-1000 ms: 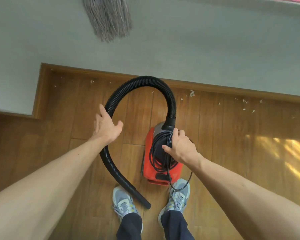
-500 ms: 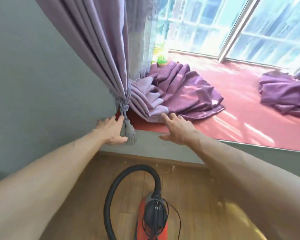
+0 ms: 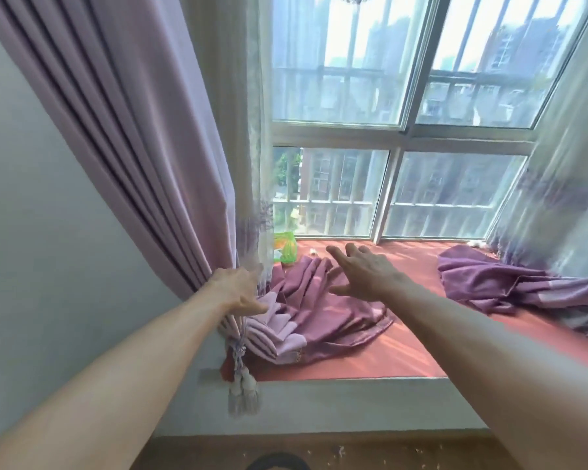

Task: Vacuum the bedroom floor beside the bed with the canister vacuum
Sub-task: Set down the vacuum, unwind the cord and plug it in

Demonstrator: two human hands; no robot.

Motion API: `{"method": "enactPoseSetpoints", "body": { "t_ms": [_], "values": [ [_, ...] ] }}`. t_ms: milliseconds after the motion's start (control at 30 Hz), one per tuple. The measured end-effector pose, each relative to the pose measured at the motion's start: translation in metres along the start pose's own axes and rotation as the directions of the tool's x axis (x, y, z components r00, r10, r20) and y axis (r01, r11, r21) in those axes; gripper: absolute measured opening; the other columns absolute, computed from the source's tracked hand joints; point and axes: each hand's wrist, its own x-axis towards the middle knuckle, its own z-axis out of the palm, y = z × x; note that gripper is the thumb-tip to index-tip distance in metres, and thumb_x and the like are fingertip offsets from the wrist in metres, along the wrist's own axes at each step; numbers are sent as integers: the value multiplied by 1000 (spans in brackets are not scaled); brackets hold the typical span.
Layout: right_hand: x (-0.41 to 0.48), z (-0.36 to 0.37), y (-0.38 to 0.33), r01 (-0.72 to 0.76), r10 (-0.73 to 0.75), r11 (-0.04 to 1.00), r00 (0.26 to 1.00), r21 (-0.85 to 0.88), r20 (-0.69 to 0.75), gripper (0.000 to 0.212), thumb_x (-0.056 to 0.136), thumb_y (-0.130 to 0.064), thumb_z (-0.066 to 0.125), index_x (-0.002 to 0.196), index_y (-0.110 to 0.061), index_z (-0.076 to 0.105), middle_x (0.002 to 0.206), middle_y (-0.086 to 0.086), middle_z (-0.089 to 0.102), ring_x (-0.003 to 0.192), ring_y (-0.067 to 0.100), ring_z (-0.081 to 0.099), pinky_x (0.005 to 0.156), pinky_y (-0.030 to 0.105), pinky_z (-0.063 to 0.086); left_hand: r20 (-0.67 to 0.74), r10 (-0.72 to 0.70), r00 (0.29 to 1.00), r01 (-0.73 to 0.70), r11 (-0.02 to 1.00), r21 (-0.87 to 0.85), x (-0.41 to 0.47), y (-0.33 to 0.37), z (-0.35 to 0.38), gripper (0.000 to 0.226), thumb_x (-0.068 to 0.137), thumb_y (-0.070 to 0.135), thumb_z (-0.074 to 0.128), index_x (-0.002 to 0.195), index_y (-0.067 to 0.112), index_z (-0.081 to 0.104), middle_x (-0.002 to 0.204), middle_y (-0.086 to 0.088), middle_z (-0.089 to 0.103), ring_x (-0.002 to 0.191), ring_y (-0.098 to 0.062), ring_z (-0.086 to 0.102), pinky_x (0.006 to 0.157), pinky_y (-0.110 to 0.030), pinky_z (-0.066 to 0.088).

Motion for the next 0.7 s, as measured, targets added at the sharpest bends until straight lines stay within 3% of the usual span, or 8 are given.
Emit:
{"method": "enactPoseSetpoints", "body": {
  "t_ms": [333,467,700],
  "values": [
    [-52,-56,91,-97,97,995,995,-23,-22,89,86,-63,60,152,-24,16,138,14,42,123,34,47,90,48,50,-91,82,992,-76,995,58,10,68,-108,90,87,68,51,155,22,13,140,-12,54,122,-33,56,97,-42,48],
    [-71,-64,124,-135,134,991,990,-25,-32,85,88,-59,60,152,-24,16,138,14,43,123,34,47,90,50,51,-98,124,987,-117,990,82,16,103,-129,92,87,68,52,155,22,12,132,-13,58,115,-34,59,96,-44,51],
    [-103,-64,168,-198,198,980,980,-15,-18,83,88,-57,61,151,-23,19,139,15,41,122,34,46,89,49,50,-80,169,982,-156,977,143,36,144,-151,95,88,69,50,158,25,3,139,-9,55,119,-31,58,92,-40,51]
  ]
}}
